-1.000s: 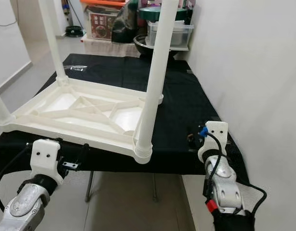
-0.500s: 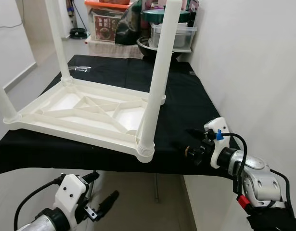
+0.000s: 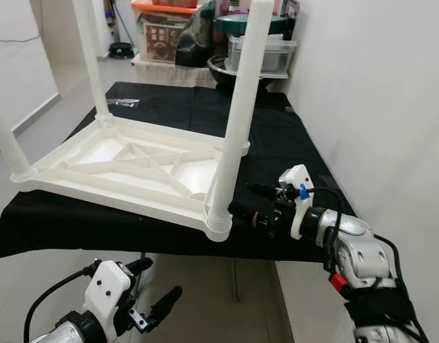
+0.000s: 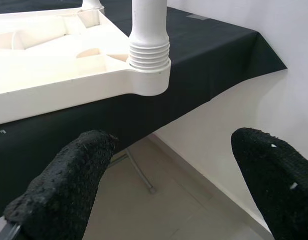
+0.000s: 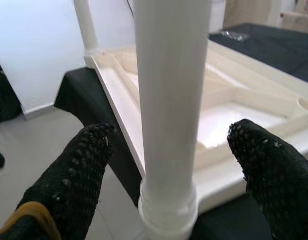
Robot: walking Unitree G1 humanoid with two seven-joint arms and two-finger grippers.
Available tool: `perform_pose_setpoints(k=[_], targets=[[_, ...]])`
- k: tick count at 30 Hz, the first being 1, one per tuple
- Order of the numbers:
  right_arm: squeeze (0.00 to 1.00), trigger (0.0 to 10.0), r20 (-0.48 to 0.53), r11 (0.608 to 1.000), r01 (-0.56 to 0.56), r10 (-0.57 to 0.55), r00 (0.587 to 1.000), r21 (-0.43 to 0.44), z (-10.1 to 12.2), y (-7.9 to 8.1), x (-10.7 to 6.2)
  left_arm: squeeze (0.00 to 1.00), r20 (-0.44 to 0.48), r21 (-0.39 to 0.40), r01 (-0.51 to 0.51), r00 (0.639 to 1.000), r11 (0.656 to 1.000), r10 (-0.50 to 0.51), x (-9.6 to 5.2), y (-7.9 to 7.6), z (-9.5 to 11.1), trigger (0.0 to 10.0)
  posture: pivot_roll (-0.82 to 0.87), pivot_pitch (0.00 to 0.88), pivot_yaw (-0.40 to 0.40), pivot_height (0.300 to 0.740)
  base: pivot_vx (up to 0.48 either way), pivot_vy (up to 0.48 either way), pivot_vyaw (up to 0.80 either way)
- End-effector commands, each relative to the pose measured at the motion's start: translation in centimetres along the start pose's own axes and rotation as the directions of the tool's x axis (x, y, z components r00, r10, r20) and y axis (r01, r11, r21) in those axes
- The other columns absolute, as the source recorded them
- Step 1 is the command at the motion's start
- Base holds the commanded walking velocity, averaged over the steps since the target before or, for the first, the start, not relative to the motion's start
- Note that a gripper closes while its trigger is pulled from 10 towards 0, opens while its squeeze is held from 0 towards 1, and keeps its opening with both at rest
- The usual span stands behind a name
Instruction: Building children table
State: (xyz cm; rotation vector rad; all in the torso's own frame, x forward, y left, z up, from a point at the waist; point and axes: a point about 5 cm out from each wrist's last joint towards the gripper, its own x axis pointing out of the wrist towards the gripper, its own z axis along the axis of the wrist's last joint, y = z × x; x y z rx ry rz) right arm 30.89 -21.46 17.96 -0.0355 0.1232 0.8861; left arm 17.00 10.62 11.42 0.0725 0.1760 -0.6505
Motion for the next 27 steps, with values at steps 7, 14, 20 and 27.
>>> perform_pose_setpoints(k=[7, 14, 20, 27], targets=[[0.0, 10.0, 0.07, 0.999, -0.04, 0.04, 0.997, -0.005, 1.3, 0.5, 2.3, 0.0, 0.01, 0.031, 0.031, 0.999, 0.999, -0.031, -0.4, -0.3, 0.4, 10.0, 0.13, 0.0, -0.085, 0.74, 0.0, 0.0, 0.0], [0.0, 10.0, 0.079, 0.995, -0.099, 0.1, 0.992, -0.015, 1.4, 1.2, 3.5, 0.0, 0.011, 0.029, 0.035, 0.999, 0.999, -0.035, -0.3, -0.6, 0.3, 10.0, 0.13, 0.0, -0.089, 0.74, 0.0, 0.0, 0.0], [0.0, 10.0, 0.109, 0.996, -0.083, 0.084, 0.99, -0.015, 1.7, 1.4, 5.1, 0.0, 0.013, 0.025, 0.036, 0.999, 0.999, -0.036, -0.2, -0.8, 0.3, 10.0, 0.13, 0.0, -0.091, 0.74, 0.0, 0.0, 0.0], [0.0, 10.0, 0.144, 1.0, 0.011, -0.011, 0.989, 0.002, 2.2, 0.8, 6.7, 0.0, 0.014, 0.034, 0.038, 0.999, 0.999, -0.038, -0.2, -0.9, 0.4, 10.0, 0.13, 0.0, -0.097, 0.74, 0.0, 0.0, 0.0]])
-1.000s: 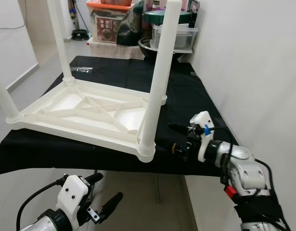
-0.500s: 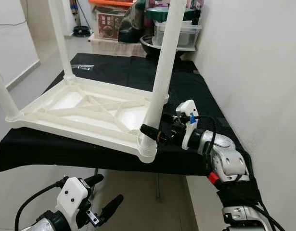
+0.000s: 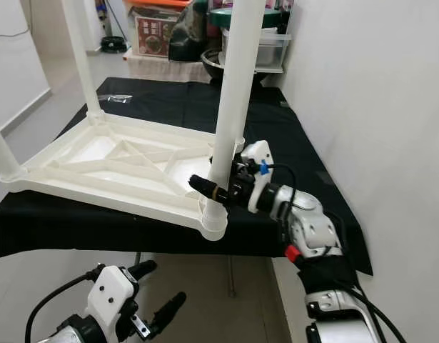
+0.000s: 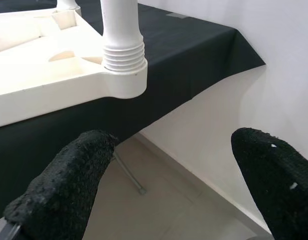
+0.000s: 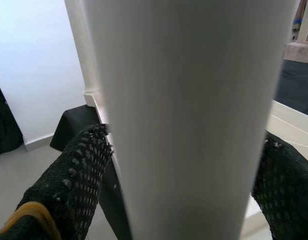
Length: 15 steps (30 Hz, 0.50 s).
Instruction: Building children table
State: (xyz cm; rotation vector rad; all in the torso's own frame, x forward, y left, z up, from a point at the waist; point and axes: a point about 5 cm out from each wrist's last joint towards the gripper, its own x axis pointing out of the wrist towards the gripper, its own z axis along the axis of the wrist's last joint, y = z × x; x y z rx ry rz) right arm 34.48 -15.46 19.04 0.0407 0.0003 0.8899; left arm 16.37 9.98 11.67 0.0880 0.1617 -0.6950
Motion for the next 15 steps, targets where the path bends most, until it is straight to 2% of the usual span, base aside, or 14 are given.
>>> perform_pose_setpoints(k=[1, 15], targets=[[0.0, 10.0, 0.004, 0.999, 0.022, -0.022, 1.0, -0.024, 0.29, -0.26, 0.35, 0.0, 0.006, 0.013, -0.005, 1.0, 1.0, 0.005, -0.07, -0.03, 0.18, 10.0, 0.13, 0.0, -0.099, 0.74, 0.0, 0.0, 0.0], [0.0, 10.0, 0.011, 0.999, 0.008, -0.007, 1.0, -0.038, 0.43, 0.05, 0.95, 0.0, 0.005, 0.012, -0.005, 1.0, 1.0, 0.005, -0.03, -0.13, 0.14, 10.0, 0.13, 0.0, -0.102, 0.74, 0.0, 0.0, 0.0]])
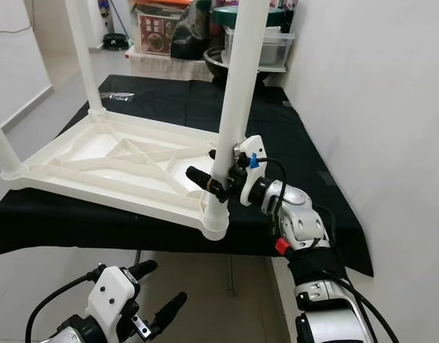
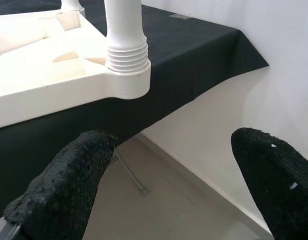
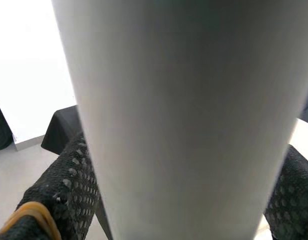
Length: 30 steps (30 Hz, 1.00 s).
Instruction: Building children table
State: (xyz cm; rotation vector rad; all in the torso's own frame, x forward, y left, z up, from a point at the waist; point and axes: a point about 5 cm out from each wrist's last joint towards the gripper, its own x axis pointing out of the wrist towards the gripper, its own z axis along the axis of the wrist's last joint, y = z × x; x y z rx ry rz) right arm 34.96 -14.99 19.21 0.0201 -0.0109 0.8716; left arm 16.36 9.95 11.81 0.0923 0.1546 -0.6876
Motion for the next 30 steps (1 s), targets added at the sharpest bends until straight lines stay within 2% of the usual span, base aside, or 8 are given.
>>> perform_pose_setpoints(k=[1, 11, 12, 13, 14, 29, 30], targets=[[0.0, 10.0, 0.015, 1.0, -0.01, 0.011, 1.0, -0.016, 0.3, 0.2, 0.4, 0.0, 0.0, 0.006, 0.003, 1.0, 1.0, -0.003, 0.0, -0.1, 0.0, 10.0, 0.13, 0.0, -0.101, 0.74, 0.0, 0.0, 0.0], [0.0, 10.0, 0.039, 0.999, -0.011, 0.012, 0.999, -0.031, 0.3, 0.3, 0.8, 0.0, -0.004, 0.005, 0.004, 1.0, 1.0, -0.004, 0.0, -0.2, -0.1, 10.0, 0.13, 0.0, -0.099, 0.74, 0.0, 0.0, 0.0], [0.0, 6.5, 0.043, 1.0, -0.005, 0.006, 0.999, -0.027, 0.4, 0.3, 0.9, 0.0, -0.005, 0.005, 0.004, 1.0, 1.0, -0.004, 0.0, -0.1, -0.1, 10.0, 0.13, 0.0, -0.1, 0.74, 0.0, 0.0, 0.0], [0.0, 6.5, 0.047, 1.0, 0.0, 0.001, 0.999, -0.022, 0.4, 0.3, 0.9, 0.0, -0.006, 0.005, 0.003, 1.0, 1.0, -0.003, 0.0, -0.1, -0.1, 10.0, 0.13, 0.0, -0.099, 0.74, 0.0, 0.0, 0.0], [0.0, 0.0, 0.048, 1.0, 0.0, 0.001, 0.999, -0.026, 0.4, 0.3, 1.0, 0.0, -0.006, 0.006, 0.004, 1.0, 1.0, -0.004, 0.0, -0.1, -0.1, 10.0, 0.13, 0.0, -0.099, 0.74, 0.0, 0.0, 0.0], [0.0, 0.0, 0.061, 0.999, 0.035, -0.032, 0.998, -0.041, -0.1, 0.7, 1.3, 0.0, -0.005, 0.007, -0.024, 1.0, 1.0, 0.024, -0.1, 0.3, -0.1, 10.0, 0.13, 0.004, -0.1, 0.74, 0.0, 0.0, 0.0], [0.0, 0.0, 0.073, 0.997, 0.069, -0.066, 0.995, -0.037, -0.2, 0.8, 1.5, 0.0, -0.004, 0.014, -0.035, 0.999, 0.999, 0.035, 0.0, 0.6, -0.1, 10.0, 0.13, 0.005, -0.099, 0.74, 0.0, 0.0, 0.0]])
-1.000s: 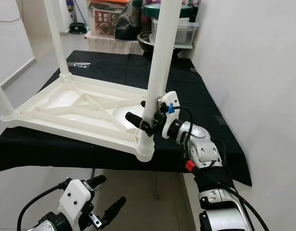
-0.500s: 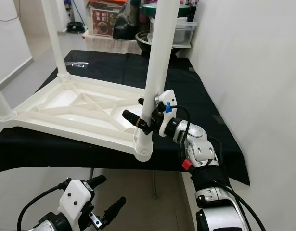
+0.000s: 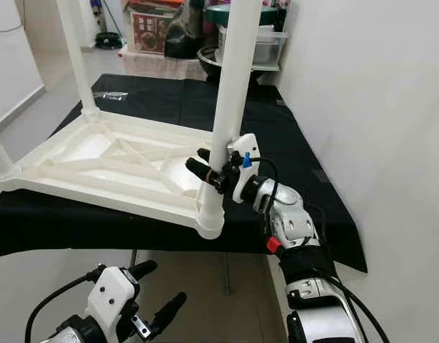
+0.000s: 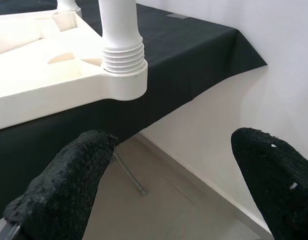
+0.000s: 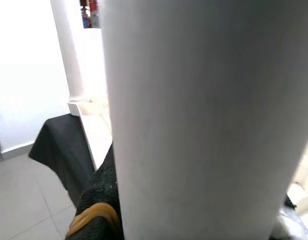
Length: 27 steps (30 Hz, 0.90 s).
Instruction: Building children table
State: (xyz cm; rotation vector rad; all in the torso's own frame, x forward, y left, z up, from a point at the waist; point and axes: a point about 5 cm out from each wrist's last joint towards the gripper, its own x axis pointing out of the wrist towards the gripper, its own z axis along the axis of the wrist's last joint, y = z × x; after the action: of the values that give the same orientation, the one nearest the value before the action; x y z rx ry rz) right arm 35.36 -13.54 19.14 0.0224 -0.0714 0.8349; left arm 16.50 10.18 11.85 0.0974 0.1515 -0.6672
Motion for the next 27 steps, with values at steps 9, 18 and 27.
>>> perform_pose_setpoints(k=[9, 18, 27], targets=[[0.0, 0.0, 0.011, 0.957, 0.29, -0.289, 0.957, -0.034, -0.3, -1.0, 0.7, 0.0, 0.004, 0.018, -0.042, 0.999, 0.999, 0.042, 0.2, 0.8, 0.0, 10.0, 0.12, 0.01, -0.097, 0.74, 0.0, 0.0, 0.0], [0.0, 0.0, -0.047, 0.675, 0.738, -0.737, 0.674, -0.012, -1.1, -2.1, 2.2, 0.0, 0.018, 0.026, -0.047, 0.999, 0.999, 0.046, 0.6, 0.9, 0.3, 10.0, 0.12, 0.013, -0.098, 0.74, 0.0, 0.0, 0.0], [0.0, 0.0, -0.122, 0.423, 0.905, -0.897, 0.425, 0.041, -1.3, -0.7, 4.0, 0.0, 0.021, 0.024, -0.046, 0.999, 0.999, 0.046, 0.7, 0.7, 0.3, 10.0, 0.12, 0.015, -0.111, 0.74, 0.0, 0.0, 0.0]])
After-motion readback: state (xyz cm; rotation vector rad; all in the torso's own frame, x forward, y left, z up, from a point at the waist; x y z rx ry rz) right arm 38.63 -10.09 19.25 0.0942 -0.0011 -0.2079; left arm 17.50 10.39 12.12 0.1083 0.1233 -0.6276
